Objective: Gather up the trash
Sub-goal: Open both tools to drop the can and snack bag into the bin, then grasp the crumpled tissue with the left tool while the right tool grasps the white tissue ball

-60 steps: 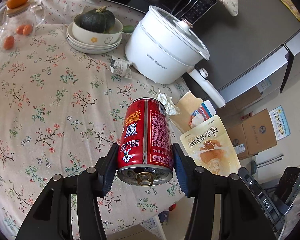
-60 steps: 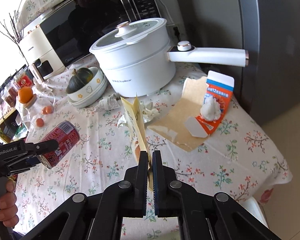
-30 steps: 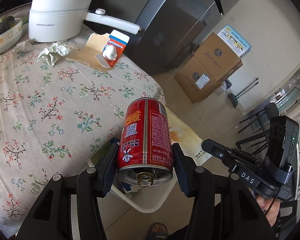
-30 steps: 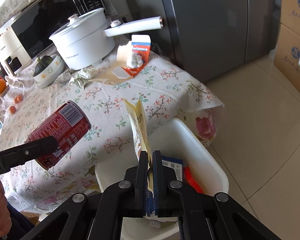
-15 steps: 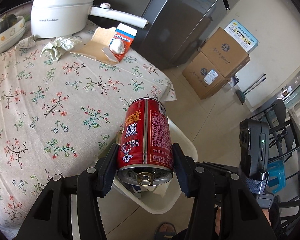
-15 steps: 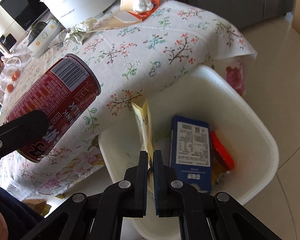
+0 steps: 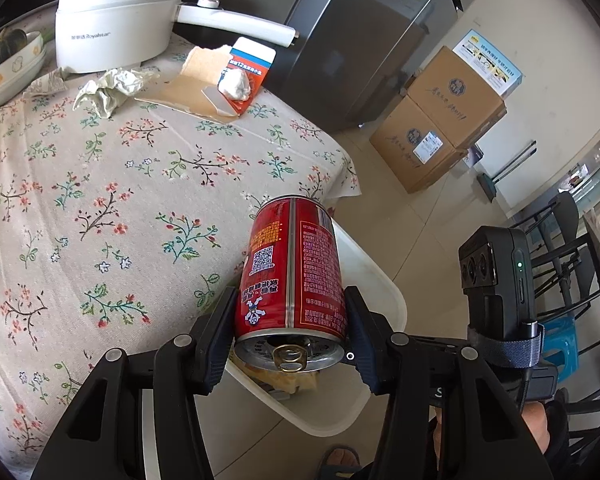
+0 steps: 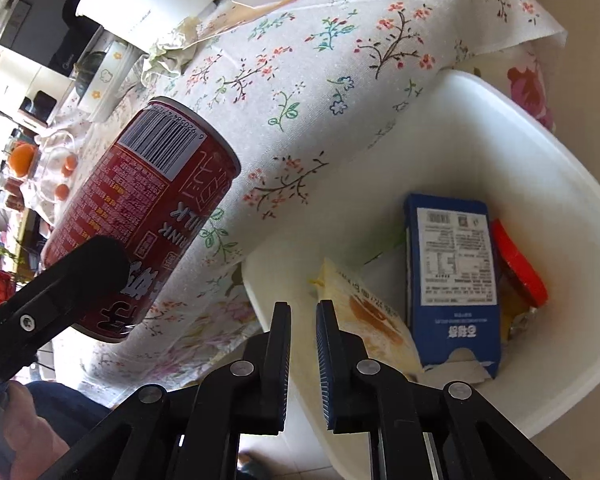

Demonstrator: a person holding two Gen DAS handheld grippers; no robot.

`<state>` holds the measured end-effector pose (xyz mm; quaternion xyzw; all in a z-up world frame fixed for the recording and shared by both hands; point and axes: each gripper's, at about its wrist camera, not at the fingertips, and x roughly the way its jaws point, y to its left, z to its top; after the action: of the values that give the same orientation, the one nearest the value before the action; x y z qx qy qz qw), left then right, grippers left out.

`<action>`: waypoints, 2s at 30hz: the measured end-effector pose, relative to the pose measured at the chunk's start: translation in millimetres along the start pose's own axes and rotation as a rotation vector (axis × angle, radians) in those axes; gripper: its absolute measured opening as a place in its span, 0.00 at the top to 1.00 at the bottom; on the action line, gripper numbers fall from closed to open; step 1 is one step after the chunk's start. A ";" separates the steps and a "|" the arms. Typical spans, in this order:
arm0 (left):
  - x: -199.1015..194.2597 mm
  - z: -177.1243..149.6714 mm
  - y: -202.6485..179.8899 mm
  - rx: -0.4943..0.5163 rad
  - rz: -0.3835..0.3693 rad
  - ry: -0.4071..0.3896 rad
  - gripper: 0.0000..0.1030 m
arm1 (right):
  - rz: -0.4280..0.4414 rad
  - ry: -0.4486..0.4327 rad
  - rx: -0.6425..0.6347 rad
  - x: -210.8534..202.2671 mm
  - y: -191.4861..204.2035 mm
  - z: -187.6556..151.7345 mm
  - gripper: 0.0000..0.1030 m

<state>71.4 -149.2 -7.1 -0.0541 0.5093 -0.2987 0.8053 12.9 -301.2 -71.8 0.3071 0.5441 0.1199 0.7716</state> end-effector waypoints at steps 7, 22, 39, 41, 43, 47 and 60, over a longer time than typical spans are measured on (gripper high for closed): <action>10.6 -2.7 -7.7 0.025 0.004 0.023 0.47 | 0.031 -0.049 0.052 -13.7 -7.0 7.3 0.86; 71.4 -27.7 -35.4 0.053 0.015 0.133 0.43 | -0.069 -0.259 0.244 -73.0 -56.9 26.1 0.66; 26.8 4.6 11.8 -0.112 -0.030 0.031 0.41 | -0.046 -0.237 0.271 -67.1 -63.9 31.2 0.65; 18.9 8.7 18.9 -0.131 -0.024 0.011 0.41 | -0.045 -0.235 0.272 -66.3 -64.0 31.9 0.64; 12.4 12.3 25.3 -0.145 -0.012 -0.013 0.41 | -0.047 -0.237 0.273 -65.8 -63.5 32.5 0.61; 2.8 21.1 39.6 -0.157 0.022 -0.026 0.41 | -0.042 -0.246 0.263 -64.6 -59.1 34.4 0.58; -42.5 82.1 168.1 -0.499 0.114 -0.178 0.29 | -0.020 -0.322 0.128 -66.2 -15.3 56.4 0.39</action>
<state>200.1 -7.2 -0.4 -0.2484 0.4965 -0.1123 0.8241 37.0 -366.9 -18.0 0.3655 0.4230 0.0268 0.8288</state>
